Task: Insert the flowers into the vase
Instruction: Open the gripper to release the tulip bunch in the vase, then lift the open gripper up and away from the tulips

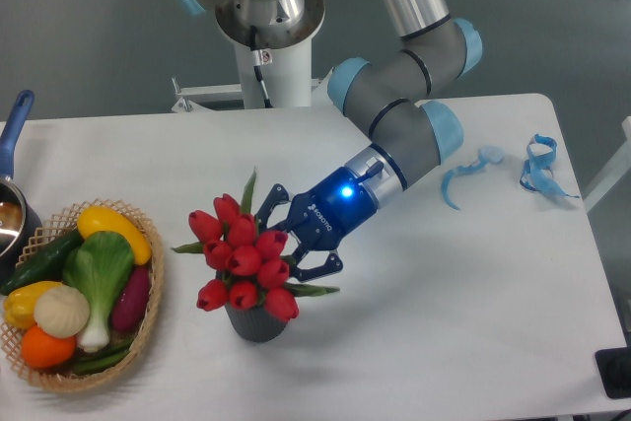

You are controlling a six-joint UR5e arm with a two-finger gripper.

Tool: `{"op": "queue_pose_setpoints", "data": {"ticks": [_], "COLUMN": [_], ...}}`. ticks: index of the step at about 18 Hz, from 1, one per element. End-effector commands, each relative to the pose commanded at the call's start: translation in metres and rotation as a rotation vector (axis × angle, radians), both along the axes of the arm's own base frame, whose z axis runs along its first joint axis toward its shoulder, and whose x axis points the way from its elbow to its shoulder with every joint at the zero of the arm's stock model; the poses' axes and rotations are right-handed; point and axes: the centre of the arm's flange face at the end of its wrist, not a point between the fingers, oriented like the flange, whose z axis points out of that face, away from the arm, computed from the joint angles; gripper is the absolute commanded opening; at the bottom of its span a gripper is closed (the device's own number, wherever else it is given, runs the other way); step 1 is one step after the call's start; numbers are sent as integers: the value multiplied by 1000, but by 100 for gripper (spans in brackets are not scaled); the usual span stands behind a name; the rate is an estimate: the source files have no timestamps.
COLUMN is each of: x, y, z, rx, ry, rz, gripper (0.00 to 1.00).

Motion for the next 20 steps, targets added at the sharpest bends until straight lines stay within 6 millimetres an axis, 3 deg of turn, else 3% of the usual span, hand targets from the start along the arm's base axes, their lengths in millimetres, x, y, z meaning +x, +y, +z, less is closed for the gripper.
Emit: {"op": "queue_pose_setpoints", "data": {"ticks": [4,8,12,17,20], "x": [-6,-11,-9,-18,-34], "y": [-5,-14,-18,-56,-83], "z": [7,23,43,92,116], "rx": [13,-195,-211,-422,-612], "ry": [34,234,297,544,693], "rz": [9,54,68,191,295], "gripper": [100,100,100,100,100]}}
